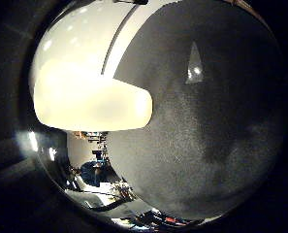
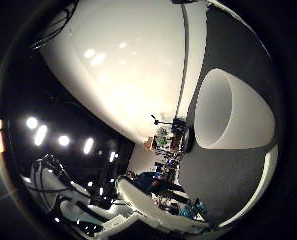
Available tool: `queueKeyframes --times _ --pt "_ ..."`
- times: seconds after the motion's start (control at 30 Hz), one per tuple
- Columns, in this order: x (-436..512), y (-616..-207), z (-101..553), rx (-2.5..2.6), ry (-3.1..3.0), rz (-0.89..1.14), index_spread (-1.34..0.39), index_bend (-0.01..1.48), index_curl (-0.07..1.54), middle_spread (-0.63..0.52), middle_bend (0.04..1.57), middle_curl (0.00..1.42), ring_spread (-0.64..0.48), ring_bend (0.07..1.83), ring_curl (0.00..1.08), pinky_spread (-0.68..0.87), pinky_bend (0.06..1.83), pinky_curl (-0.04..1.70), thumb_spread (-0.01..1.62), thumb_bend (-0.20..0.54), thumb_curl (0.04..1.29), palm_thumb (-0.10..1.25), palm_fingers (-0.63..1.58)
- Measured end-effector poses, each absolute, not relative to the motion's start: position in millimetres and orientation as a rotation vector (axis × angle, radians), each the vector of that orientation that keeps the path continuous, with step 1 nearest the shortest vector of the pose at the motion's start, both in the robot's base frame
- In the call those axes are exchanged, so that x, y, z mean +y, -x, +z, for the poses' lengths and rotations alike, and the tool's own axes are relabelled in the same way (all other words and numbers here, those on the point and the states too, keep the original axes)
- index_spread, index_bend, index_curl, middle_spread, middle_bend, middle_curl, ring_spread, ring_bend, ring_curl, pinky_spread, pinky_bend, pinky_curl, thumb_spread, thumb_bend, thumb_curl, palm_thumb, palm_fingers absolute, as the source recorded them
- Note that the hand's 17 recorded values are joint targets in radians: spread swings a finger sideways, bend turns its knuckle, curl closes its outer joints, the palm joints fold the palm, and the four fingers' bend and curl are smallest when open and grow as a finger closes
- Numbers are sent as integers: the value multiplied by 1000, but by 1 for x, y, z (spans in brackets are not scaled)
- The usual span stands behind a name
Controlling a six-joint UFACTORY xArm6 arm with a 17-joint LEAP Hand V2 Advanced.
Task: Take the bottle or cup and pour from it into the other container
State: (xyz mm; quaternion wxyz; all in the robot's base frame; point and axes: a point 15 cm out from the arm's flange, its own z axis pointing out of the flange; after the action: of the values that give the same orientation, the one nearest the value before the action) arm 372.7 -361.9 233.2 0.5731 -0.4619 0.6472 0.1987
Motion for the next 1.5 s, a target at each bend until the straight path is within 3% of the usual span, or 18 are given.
queueKeyframes --times 1.03,1.37,1.5 --pt "-312 -398 224 1478 1169 579 -241 153 259 92 316 333 197 496 220 470 636 243 962 -28 294 435 150" --pt "-309 -396 220 1480 1191 589 -176 157 250 46 417 356 91 679 248 412 642 223 976 -26 296 478 312" --pt "-306 -398 221 1476 1199 593 -160 177 276 23 495 376 28 764 258 292 589 190 984 -26 297 492 420"
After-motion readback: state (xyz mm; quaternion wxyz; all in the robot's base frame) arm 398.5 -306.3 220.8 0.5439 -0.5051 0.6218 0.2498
